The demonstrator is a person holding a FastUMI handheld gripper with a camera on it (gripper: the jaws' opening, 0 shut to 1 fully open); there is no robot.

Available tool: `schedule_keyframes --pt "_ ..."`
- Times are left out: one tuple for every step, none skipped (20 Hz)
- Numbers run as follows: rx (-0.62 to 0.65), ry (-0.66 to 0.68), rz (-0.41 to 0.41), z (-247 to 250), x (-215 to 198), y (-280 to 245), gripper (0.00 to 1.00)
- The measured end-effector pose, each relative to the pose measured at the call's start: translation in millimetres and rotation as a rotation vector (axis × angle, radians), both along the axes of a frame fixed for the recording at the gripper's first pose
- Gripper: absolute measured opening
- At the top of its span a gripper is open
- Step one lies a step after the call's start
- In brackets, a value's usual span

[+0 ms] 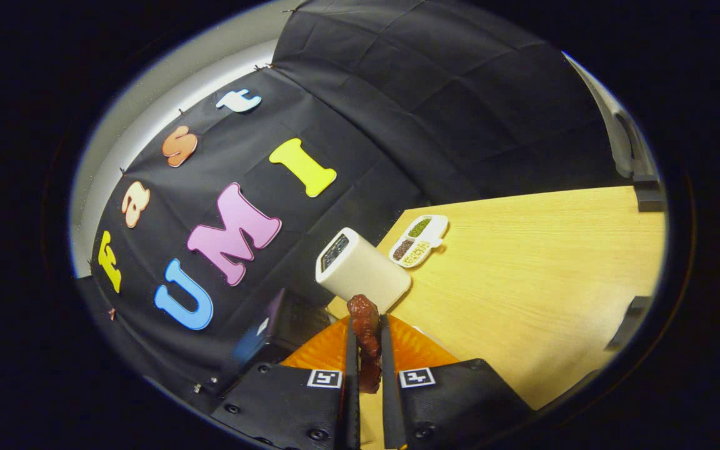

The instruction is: Open the toaster oven, put the food inside, and close the toaster oven door.

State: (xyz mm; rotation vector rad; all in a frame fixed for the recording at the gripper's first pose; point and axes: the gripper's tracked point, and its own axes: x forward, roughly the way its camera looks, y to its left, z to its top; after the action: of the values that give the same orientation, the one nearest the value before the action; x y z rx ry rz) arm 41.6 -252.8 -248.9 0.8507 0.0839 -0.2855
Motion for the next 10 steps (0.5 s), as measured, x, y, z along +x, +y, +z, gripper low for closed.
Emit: schedule_keyframes --pt "0.018 -0.005 -0.001 5 -3 16 0.18" --pt "0.037 -0.004 0.001 8 -7 34 0.18" --pt "0.058 0.003 0.011 8 -10 55 0.18" --pt "0.076 0.01 0.02 9 -12 76 0.18" --pt "0.092 0.012 0.03 10 -14 98 0.18" --pt "0.108 0.009 0.042 12 -14 122 0.18" --pt "0.121 0.011 0.048 12 -14 141 0.18" --pt "0.134 0.016 0.052 10 -12 159 0.18" --pt "0.15 0.019 0.055 8 -12 177 0.18" --pt "0.17 0.017 0.056 6 -8 195 0.18"
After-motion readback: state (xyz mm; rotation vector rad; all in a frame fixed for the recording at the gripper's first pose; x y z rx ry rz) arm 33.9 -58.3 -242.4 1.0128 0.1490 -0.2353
